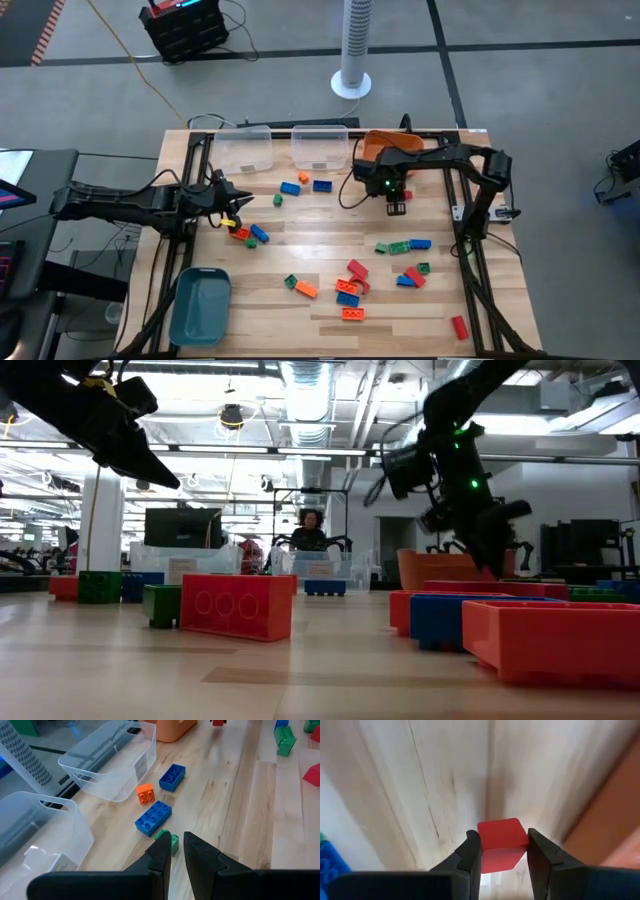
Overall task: Sort blocks
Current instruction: Put the red block into the orange bin
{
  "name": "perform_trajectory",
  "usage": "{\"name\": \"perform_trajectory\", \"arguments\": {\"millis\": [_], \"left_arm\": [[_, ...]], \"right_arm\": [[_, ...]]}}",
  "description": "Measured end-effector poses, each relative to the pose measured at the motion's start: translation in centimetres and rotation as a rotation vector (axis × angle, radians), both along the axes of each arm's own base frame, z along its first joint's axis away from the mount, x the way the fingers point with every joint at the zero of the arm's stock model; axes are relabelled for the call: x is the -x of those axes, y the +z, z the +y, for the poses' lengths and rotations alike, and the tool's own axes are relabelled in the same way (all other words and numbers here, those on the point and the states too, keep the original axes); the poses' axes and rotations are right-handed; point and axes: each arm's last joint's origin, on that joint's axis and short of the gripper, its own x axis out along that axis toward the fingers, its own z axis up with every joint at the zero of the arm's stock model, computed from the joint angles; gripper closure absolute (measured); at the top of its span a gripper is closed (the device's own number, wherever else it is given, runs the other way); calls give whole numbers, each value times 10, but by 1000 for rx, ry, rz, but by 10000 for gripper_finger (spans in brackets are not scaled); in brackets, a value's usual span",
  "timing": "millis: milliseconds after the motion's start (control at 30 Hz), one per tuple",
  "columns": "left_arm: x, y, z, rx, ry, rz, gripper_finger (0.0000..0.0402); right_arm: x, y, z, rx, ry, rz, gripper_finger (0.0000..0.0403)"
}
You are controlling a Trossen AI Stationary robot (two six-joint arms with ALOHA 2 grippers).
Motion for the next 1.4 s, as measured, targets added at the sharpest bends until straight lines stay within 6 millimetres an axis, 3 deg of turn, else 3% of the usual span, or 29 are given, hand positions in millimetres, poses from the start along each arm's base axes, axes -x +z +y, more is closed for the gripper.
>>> {"name": "perform_trajectory", "arguments": {"millis": [233,367,467,633,867,967,1100,1267,1400], "left_arm": [[0,0,-1,37,-12,-10,356],[0,-1,-1,57,-26,-14,356],[0,-1,-1,57,-25,-15,356],[0,-1,-1,57,-25,-14,356],[0,-1,-1,64,-21,-7,356],[0,-1,-1,66,-19,-8,356],[0,-1,-1,58,-4,-9,356],[0,-1,-1,70,-24,-9,356],[0,-1,-2,93,-39,-15,356]], "right_arm": [[-10,57,-9,82,-10,-223,280],[-1,84,-33,190,-90,-431,280],[9,90,-57,280,-166,-511,280],[21,76,-95,344,-286,-539,280],[23,15,-120,277,-357,-419,269],[22,6,-122,262,-358,-393,237],[23,11,-121,267,-355,-402,180],[29,42,-101,281,-348,-442,145],[22,77,-63,306,-244,-566,144]]}}
